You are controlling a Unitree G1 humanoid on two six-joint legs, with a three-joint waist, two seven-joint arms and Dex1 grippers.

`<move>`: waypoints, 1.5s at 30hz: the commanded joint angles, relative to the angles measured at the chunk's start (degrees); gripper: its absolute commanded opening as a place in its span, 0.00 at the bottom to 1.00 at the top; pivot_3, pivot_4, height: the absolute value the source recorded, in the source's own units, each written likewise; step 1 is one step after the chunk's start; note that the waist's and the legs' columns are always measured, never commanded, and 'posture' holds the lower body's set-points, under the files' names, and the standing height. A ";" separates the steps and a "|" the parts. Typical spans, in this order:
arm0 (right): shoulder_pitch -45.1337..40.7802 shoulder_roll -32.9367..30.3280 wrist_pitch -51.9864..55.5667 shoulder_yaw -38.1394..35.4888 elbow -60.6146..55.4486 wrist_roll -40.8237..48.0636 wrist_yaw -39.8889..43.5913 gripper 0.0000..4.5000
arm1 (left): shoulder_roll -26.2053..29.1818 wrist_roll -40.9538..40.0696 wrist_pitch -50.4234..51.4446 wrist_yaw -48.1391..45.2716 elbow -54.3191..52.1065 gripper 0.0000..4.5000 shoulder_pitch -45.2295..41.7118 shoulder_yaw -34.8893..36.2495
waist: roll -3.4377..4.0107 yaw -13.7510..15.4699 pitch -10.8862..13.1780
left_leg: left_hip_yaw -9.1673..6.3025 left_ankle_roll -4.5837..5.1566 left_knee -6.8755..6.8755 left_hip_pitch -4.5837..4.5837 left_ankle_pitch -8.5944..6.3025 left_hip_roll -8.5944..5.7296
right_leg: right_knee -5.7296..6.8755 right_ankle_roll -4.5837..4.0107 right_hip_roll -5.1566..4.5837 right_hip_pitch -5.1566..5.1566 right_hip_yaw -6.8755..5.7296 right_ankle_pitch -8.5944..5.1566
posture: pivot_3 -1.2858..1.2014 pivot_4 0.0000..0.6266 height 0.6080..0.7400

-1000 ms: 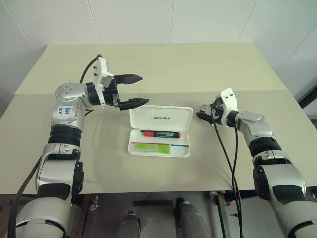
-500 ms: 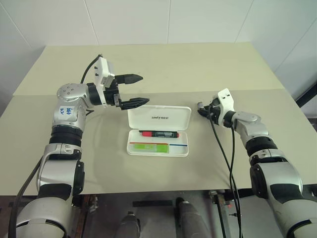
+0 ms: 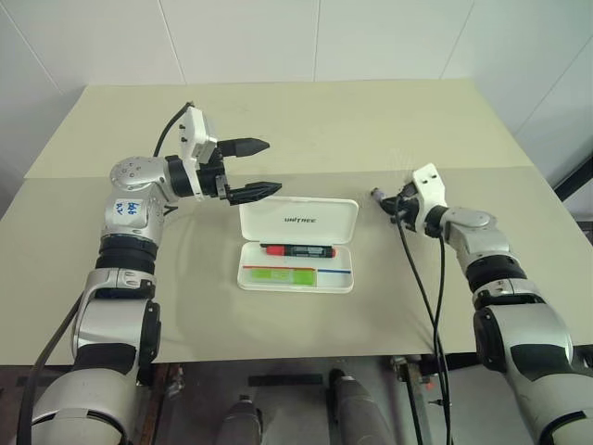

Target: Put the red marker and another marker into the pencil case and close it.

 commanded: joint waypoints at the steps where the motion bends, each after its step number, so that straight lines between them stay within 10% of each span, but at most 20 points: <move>1: 0.03 -1.56 -0.05 -2.01 -4.40 0.95 0.18 0.05 | 0.28 -1.34 -0.73 0.19 -2.82 1.00 -0.39 1.54 | 0.00 -0.02 0.00 | 0.00 0.00 0.00 0.00 0.00 0.00 | 0.00 0.00 0.00 0.00 0.00 0.00 | 0.52 0.24 1.00; 26: 27.00 -18.63 39.63 -9.91 -81.73 27.24 11.62 0.05 | -1.48 -2.60 0.11 -4.59 -3.25 1.00 -0.37 0.96 | 0.03 2.04 0.02 | 0.00 0.08 0.09 -0.04 -0.02 0.00 | 0.01 0.00 0.01 -0.01 0.03 0.00 | 0.52 0.24 1.00; 45: 30.86 -23.08 40.70 2.04 -89.55 30.39 17.99 0.05 | -1.67 -8.84 11.51 -11.77 -23.94 1.00 13.13 -2.10 | 0.02 3.21 0.02 | 0.03 0.15 0.10 -0.05 -0.06 0.01 | -0.05 -0.03 0.01 -0.01 0.02 0.01 | 0.52 0.24 1.00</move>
